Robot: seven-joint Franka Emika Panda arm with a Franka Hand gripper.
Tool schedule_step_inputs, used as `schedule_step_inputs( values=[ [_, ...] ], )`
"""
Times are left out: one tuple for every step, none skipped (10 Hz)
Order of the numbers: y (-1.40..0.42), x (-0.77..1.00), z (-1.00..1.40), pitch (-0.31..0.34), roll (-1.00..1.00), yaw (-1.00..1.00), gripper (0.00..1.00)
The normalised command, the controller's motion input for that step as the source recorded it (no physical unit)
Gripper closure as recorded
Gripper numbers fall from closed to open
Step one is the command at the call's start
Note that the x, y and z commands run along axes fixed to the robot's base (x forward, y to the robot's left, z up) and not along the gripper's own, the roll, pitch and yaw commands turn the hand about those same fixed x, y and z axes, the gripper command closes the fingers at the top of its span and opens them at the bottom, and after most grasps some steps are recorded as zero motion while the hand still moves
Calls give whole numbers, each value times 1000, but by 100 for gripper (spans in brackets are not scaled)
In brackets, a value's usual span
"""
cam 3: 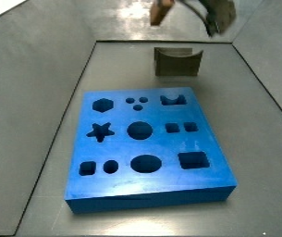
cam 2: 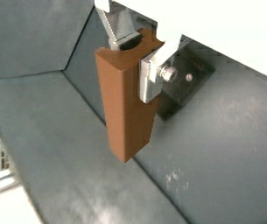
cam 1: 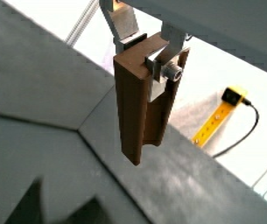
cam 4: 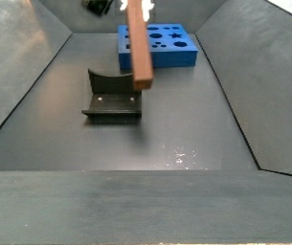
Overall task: Pick up the arch object. Move up. Place the arch object on the fixture. Regrasp the arch object. Rotate the arch object. Move to above the board. Insert the arch object.
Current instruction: Rotate the arch object.
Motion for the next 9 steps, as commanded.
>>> schedule_step_inputs(
  values=[
    [182, -1000, 574, -95, -141, -95, 100],
    [162, -1000, 488, -82, -139, -99, 100],
    [143, -1000, 374, -67, -122, -103, 100],
    [123, -1000, 324, -52, -117, -100, 100],
    [112, -1000, 291, -42, -121, -100, 100],
    [80, -840, 185, -25, -130, -94, 100],
    [57, -689, 121, -17, -129, -86, 100],
    [34, -479, 70, -17, -127, -73, 100],
    [22, -327, 53, -12, -120, -62, 100]
  ],
)
